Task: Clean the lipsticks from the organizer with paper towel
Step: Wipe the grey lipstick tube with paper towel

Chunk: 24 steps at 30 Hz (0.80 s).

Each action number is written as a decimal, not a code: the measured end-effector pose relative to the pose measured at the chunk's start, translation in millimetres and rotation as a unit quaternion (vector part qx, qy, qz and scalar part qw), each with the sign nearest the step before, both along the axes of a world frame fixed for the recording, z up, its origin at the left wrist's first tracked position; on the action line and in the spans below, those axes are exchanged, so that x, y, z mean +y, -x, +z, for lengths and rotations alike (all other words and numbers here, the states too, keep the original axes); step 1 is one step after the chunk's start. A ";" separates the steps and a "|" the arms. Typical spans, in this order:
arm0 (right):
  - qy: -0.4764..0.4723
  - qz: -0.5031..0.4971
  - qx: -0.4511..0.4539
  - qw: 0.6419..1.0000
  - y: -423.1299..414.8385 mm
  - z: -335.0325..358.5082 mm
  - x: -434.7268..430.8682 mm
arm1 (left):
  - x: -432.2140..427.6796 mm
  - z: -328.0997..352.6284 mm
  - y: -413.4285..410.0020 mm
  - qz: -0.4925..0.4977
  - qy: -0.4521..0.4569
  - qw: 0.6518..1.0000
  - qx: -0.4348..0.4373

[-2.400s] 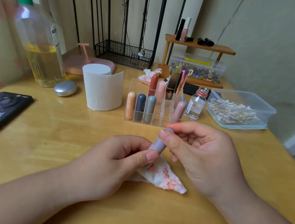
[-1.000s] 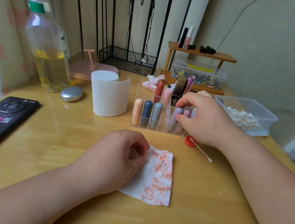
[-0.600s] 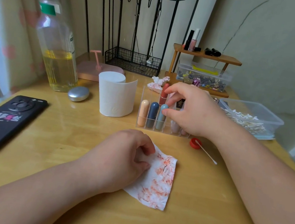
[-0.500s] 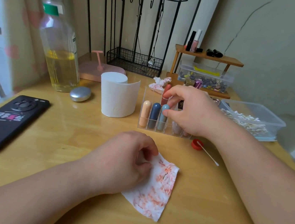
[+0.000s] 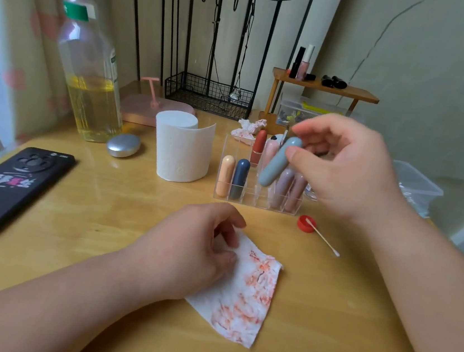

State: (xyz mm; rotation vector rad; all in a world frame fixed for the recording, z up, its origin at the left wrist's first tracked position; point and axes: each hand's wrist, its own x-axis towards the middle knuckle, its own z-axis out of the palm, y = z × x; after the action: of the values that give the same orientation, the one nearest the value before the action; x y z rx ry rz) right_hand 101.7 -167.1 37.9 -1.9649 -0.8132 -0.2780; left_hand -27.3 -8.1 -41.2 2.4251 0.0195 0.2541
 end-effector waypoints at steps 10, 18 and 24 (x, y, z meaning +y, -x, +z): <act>-0.113 0.098 0.293 0.944 58.1 -41.1 -28.1 | -14.5 3.8 9.2 -0.064 0.194 0.979 0.011; -0.089 0.103 0.274 0.952 58.5 -47.5 -36.1 | -18.5 2.8 8.9 -0.026 0.145 0.989 -0.033; -0.017 0.128 0.277 0.952 58.3 -49.1 -37.9 | -18.5 -0.2 8.0 -0.082 0.075 0.992 -0.064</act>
State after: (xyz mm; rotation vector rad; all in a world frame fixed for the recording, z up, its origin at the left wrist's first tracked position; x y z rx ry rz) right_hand 43.4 -205.0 -11.2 -1.7492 -0.6687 0.3993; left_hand -35.3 -26.6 -41.4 2.2430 -0.2097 0.3198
